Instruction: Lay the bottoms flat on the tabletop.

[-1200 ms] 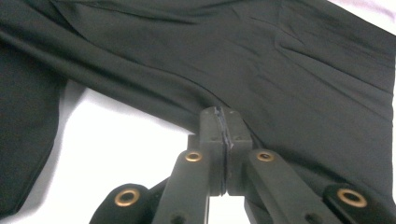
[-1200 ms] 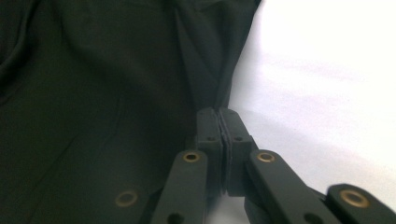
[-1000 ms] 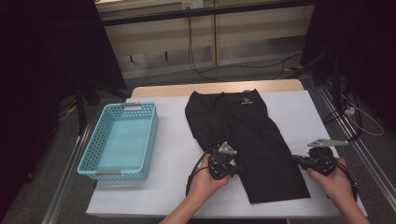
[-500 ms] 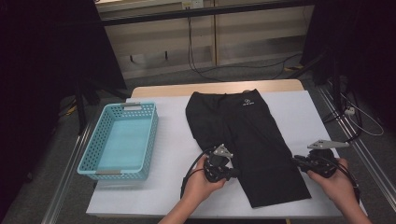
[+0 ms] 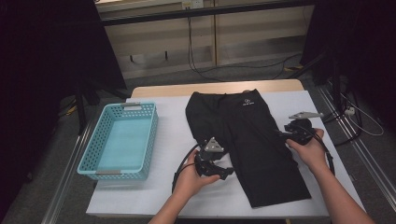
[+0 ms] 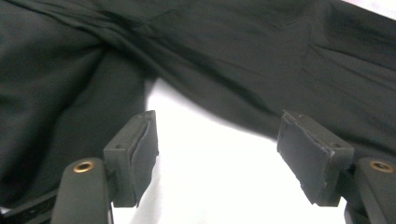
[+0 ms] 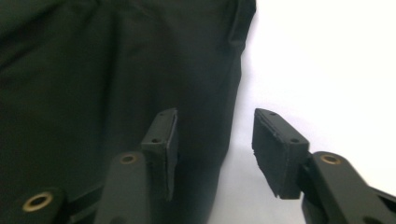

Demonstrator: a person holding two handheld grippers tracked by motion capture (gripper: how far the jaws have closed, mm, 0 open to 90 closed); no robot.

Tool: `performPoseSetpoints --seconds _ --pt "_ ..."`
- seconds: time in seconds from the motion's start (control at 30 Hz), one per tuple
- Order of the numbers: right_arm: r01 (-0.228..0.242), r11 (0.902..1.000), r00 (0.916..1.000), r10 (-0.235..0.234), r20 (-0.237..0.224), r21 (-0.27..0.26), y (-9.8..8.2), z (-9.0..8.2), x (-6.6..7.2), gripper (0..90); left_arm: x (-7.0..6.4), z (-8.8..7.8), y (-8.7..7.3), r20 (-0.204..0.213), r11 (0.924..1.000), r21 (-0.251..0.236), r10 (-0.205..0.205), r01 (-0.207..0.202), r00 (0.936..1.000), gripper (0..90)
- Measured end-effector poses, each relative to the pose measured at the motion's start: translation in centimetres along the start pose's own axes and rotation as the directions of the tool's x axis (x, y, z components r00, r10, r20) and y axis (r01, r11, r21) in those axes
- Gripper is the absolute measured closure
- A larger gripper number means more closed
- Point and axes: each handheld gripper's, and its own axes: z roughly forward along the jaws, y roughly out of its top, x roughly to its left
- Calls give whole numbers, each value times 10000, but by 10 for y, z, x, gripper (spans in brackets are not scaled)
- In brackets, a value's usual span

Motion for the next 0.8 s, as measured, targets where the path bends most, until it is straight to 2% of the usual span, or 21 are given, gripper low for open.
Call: performPoseSetpoints --seconds 0.1,0.17,0.23,0.3,0.4,0.47,0.5,0.53,0.57,0.6,0.63,0.67,0.73,0.8 --pt "-163 9994 9998 166 79 -299 11 15 -3 492 6 -6 -4 -237 10000 10 -48 49 9997 265" --pt "-100 9997 9996 105 265 -223 18 24 -4 449 10 -9 -6 -341 10000 31 -71 72 9994 262" --pt "-114 9997 9987 124 493 -193 25 32 -5 449 13 -12 -8 -377 9998 -73 -175 172 9991 262" --pt "-304 9994 9985 311 449 -158 31 39 -6 449 15 -15 -10 -502 9997 -88 -218 213 9985 261" --pt "-339 9993 9981 345 516 -139 36 49 -8 469 18 -20 -13 -538 9992 -193 -366 356 9979 260" --pt "-501 9987 9976 504 477 -83 36 55 -10 516 21 -23 -16 -647 9988 -244 -437 422 9970 260" --pt "-426 9990 9978 432 505 -135 35 58 -10 578 22 -25 -17 -631 9986 -227 -491 478 9968 260" --pt "-450 9990 9982 453 397 -77 34 61 -9 585 23 -26 -18 -678 9983 -267 -532 515 9963 261" --pt "-396 9990 9982 405 432 -221 34 63 -9 628 24 -28 -19 -701 9981 -286 -569 550 9959 261" --pt "-413 9988 9983 424 403 -269 34 63 -8 733 25 -29 -20 -740 9975 -320 -648 625 9952 262" --pt "-498 9983 9986 504 183 -300 34 63 -9 816 26 -30 -21 -771 9973 -340 -671 646 9948 262" --pt "-619 9976 9980 623 118 -297 34 63 -10 877 27 -32 -22 -820 9971 -355 -704 677 9941 262" --pt "-866 9957 9962 867 12 -336 34 64 -13 898 28 -35 -22 -891 9968 -381 -729 698 9933 262" --pt "-1363 9898 9907 1360 -94 -426 32 64 -19 900 29 -37 -23 -941 9964 -452 -755 715 9927 263"
